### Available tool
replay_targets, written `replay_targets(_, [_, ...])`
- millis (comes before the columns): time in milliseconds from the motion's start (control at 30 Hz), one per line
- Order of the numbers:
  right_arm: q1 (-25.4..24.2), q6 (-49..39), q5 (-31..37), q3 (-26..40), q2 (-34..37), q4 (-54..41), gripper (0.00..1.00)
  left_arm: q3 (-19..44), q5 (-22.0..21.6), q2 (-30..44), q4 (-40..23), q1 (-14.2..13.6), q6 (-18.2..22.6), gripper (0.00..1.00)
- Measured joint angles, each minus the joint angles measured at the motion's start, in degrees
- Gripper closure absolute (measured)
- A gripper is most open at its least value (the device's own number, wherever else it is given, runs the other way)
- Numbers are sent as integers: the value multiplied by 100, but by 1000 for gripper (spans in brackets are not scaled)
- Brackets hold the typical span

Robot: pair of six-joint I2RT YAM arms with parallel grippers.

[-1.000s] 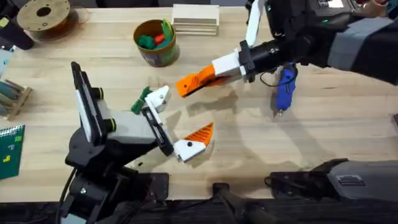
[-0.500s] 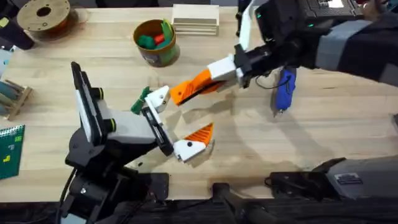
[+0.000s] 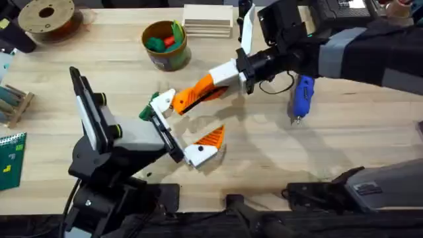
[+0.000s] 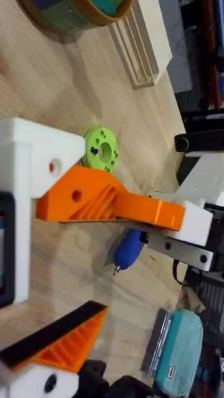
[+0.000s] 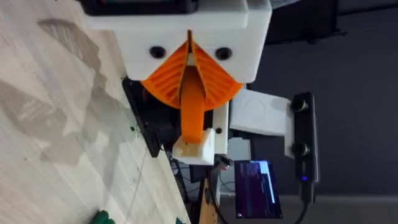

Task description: Pick up the gripper from the table and insert it into the empty holder that is missing its gripper. Then pick up a screw, insert it into the mounting hole, and use the screwdriver to tighten it. Finally, clean up the table by picking up the vegetable and placing it into the bucket.

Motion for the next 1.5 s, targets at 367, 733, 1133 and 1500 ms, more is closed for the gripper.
replay_targets(367, [185,727,-542,2,700,854,986,0,32,0,-17,9,-181,13])
replay_targets(733, [412,1356,-274,2,774,1651,987,0,-85,0,-12,22,-210,13])
replay_targets(1133, [575,1884,343,2,798,2279,988,0,-333,0,-15,76,-301,13])
replay_targets(1500, [598,1966,438,2,798,2296,986,0,-372,11,-15,85,-369,13])
